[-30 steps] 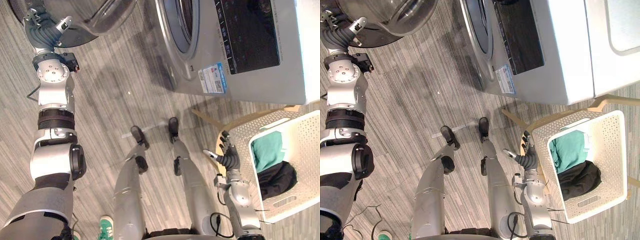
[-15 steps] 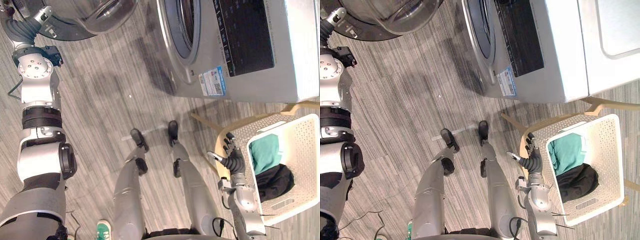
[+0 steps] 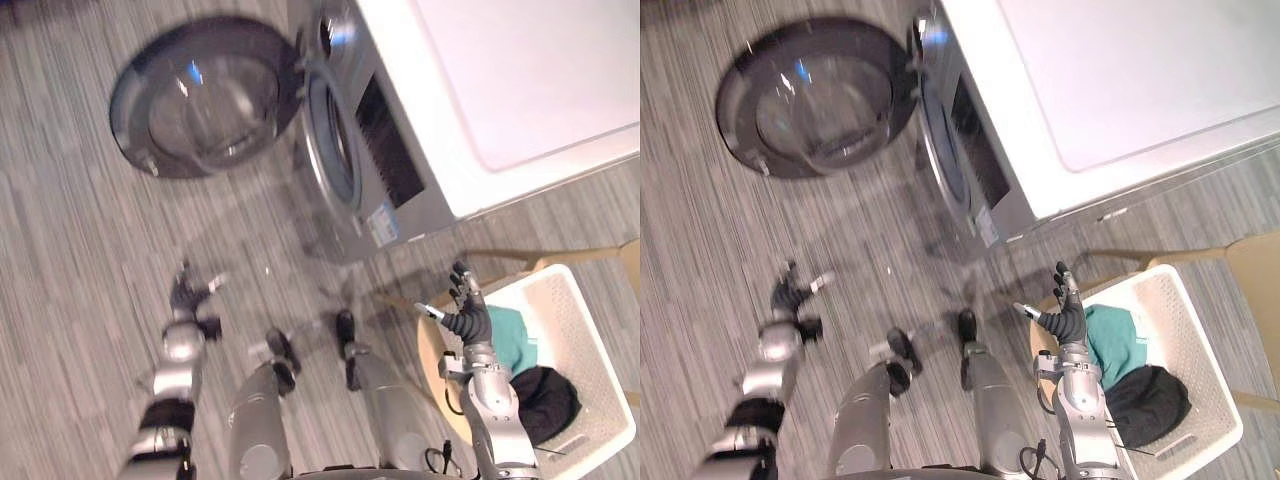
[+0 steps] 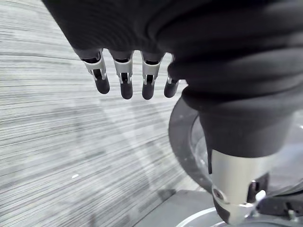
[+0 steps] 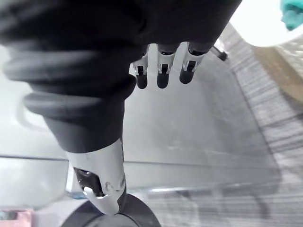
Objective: Pick up the laundry basket with both hands and put the clothes into the washing machine.
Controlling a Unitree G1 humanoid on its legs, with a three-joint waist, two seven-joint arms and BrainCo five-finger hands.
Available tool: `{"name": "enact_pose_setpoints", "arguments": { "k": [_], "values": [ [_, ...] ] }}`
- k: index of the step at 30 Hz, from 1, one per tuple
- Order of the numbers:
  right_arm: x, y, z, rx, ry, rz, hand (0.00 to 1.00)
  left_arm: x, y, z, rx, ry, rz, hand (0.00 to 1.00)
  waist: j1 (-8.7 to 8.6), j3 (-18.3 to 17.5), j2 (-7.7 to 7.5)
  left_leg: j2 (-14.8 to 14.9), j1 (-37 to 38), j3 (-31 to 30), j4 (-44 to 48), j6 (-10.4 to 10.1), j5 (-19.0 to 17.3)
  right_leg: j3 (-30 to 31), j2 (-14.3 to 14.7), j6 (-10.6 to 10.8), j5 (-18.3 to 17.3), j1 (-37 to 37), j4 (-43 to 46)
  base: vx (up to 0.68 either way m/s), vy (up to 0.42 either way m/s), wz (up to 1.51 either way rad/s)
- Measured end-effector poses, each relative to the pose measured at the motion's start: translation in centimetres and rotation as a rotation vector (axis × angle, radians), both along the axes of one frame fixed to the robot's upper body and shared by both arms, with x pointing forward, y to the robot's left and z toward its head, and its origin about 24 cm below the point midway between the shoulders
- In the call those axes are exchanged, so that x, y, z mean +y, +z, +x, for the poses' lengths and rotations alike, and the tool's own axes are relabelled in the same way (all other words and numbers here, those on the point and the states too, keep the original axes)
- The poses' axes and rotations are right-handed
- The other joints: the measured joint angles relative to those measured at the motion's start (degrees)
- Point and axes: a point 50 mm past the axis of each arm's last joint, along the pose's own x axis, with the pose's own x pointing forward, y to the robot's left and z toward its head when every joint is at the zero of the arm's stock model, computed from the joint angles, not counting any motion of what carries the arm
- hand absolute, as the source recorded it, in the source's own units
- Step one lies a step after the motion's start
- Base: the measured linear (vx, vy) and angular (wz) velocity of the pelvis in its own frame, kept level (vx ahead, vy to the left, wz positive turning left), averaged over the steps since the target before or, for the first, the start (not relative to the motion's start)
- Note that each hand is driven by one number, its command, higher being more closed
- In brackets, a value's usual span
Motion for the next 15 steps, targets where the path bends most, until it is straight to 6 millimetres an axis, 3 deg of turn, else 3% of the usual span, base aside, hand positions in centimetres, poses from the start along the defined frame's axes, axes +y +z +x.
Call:
{"name": "enact_pose_setpoints", "arguments": {
  "k": [3,5,6,7,9,10,11,12,14,15],
  "values": [
    [-0.6,-0.2,0.8,0.013,-0.013,-0.019,0.00,-1.0,-2.4,-3.4,0.142,-0.001,-0.040,0.00,-1.08,-0.30,0.34,-0.74,4.51,1.58,-1.75,0.75,-0.69,6.06,1.16,1.48,2.92,3.15,-3.30,0.09,0.055,-1.11],
    [-0.8,-0.4,1.1,0.024,-0.016,-0.032,0.00,-1.5,-3.1,-4.3,0.191,-0.019,-0.043,0.00,-1.67,-0.48,0.77,0.24,7.17,4.91,-2.32,0.65,-2.15,3.49,1.05,2.43,4.92,3.27,-5.56,-0.01,0.035,-1.29],
    [-0.9,-0.5,1.1,0.029,-0.022,-0.030,0.00,-1.6,-3.2,-4.4,0.200,-0.029,-0.045,0.00,-1.93,-0.44,0.74,0.28,8.61,7.34,-3.01,0.73,-2.52,-2.93,-1.00,-1.09,3.60,3.40,-4.81,-0.04,0.023,-0.86],
    [-0.9,-0.6,1.1,0.035,-0.026,-0.030,0.00,-1.7,-3.3,-4.5,0.206,-0.036,-0.051,0.00,-2.05,-0.43,0.77,0.25,9.87,8.94,-3.43,0.76,-2.59,-10.18,-3.28,-2.60,2.37,3.09,-2.86,-0.03,0.050,-1.11],
    [-0.7,-1.8,1.1,0.084,-0.019,-0.021,0.00,-1.8,-4.1,-6.0,0.269,-0.038,-0.059,0.00,-1.73,-1.26,1.64,0.60,15.35,16.13,-5.50,0.73,-2.59,-38.16,-13.81,-9.89,-4.56,4.98,8.02,-0.02,0.036,-1.36],
    [-0.8,-2.1,1.0,0.095,-0.021,-0.020,0.00,-1.7,-4.2,-6.3,0.285,-0.041,-0.057,0.00,-1.56,-1.84,1.65,0.96,16.23,17.53,-5.46,0.47,-2.75,-42.02,-15.48,-10.09,-5.81,5.73,10.22,0.02,-0.089,-1.39],
    [-0.8,-2.4,0.9,0.109,-0.021,-0.017,0.00,-1.7,-4.4,-7.0,0.310,-0.045,-0.052,0.00,-1.28,-2.83,1.85,2.17,17.21,20.35,-4.10,-0.86,-3.57,-44.93,-16.54,-7.80,-6.97,6.84,11.23,0.06,-0.146,-1.37],
    [-0.8,-2.4,0.9,0.112,-0.020,-0.017,0.00,-1.4,-4.5,-7.6,0.327,-0.042,-0.046,0.00,-1.15,-3.54,1.70,3.94,17.77,23.03,-1.03,-3.15,-5.34,-42.36,-15.53,-3.70,-8.44,8.01,9.59,0.12,-0.235,-1.42],
    [-0.8,-2.8,1.0,0.129,-0.018,-0.017,0.00,-1.3,-4.7,-8.0,0.348,-0.042,-0.043,0.00,-1.05,-3.55,2.74,8.20,18.19,25.10,5.39,-3.51,-6.21,-39.26,-12.34,-4.17,-9.26,7.56,8.93,0.16,-0.240,-1.25],
    [-0.6,-3.2,0.7,0.145,-0.010,-0.019,0.00,-1.4,-4.8,-8.2,0.353,-0.045,-0.049,0.00,-0.24,-3.57,2.87,13.85,17.55,23.69,15.64,-1.25,-4.58,-36.13,-9.31,-5.11,-9.83,8.25,8.44,0.17,-0.254,-1.30]
  ]
}}
